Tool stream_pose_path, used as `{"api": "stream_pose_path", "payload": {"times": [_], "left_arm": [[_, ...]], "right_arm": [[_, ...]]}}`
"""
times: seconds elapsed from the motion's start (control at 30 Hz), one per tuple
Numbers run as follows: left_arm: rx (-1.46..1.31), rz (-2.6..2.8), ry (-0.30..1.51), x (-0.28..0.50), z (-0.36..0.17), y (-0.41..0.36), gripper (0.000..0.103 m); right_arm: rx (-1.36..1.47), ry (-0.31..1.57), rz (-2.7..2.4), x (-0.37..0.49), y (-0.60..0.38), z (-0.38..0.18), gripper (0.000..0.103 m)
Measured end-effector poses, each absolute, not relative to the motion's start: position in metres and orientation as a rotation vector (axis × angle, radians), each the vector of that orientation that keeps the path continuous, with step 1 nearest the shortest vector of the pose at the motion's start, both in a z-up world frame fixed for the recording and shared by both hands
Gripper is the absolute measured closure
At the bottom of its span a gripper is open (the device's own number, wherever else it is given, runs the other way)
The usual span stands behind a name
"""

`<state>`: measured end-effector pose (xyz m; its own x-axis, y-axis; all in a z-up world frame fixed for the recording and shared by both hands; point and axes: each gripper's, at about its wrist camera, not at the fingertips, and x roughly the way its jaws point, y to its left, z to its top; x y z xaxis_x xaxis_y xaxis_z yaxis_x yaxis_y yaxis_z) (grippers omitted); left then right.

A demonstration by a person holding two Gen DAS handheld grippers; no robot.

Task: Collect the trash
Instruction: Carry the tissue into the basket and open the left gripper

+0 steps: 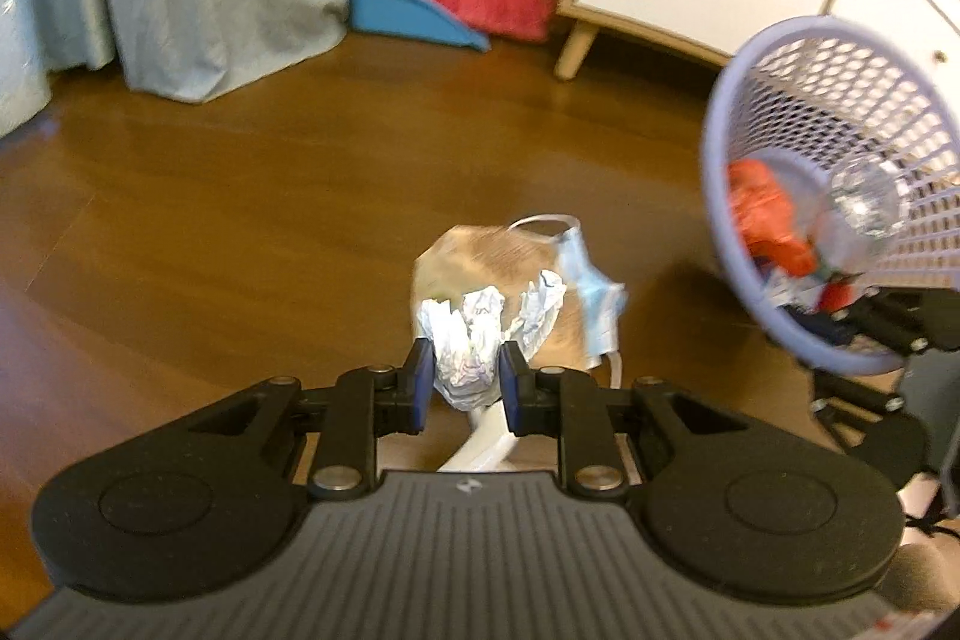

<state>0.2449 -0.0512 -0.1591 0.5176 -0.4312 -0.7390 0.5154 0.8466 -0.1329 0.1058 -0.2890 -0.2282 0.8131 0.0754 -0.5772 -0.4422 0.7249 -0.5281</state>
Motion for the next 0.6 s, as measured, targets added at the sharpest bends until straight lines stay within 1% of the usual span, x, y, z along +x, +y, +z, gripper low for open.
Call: {"api": "stream_pose_path", "payload": {"times": [0.37,0.6], "left_arm": [[0.076,-0.754,0.754,0.236,-0.106,-0.106,0.084],[0.066,-0.867,0.695,0.238,-0.078,-0.167,0.084]], "right_arm": [[-0.71,0.56,0.303,0.105,-0.289,-0.228,0.097],[-0.698,0.561,0.3,0.105,-0.29,-0.226,0.097]]}}
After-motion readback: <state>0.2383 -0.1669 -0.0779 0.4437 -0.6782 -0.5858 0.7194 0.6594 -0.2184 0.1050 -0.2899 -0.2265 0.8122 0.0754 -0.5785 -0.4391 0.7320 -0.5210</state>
